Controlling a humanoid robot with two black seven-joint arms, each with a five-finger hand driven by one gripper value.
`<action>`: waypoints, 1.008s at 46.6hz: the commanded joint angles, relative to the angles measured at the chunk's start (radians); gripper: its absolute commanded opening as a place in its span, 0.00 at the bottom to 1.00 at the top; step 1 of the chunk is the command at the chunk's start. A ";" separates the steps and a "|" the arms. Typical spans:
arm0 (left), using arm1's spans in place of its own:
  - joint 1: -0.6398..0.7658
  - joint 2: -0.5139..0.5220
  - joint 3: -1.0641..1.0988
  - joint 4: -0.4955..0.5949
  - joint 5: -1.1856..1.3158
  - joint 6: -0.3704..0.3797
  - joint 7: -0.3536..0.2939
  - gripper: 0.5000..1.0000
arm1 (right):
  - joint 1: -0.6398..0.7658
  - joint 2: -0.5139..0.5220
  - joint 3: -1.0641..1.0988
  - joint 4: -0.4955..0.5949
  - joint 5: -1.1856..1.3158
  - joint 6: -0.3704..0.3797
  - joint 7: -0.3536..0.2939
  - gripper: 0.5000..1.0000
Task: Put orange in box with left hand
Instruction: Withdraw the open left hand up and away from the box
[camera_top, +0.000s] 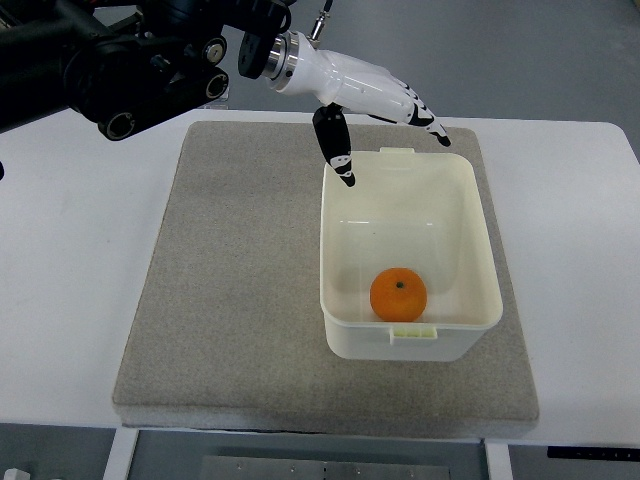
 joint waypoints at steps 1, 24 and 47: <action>0.000 0.001 0.000 0.066 -0.003 0.005 0.000 0.97 | 0.001 0.000 0.000 0.000 0.000 -0.001 0.000 0.86; 0.074 0.011 0.002 0.386 -0.106 0.159 0.000 0.97 | 0.000 0.000 0.000 0.000 0.000 0.000 0.000 0.86; 0.290 -0.002 0.002 0.549 -0.463 0.291 0.000 0.98 | 0.001 0.000 0.000 0.000 0.000 0.000 0.000 0.86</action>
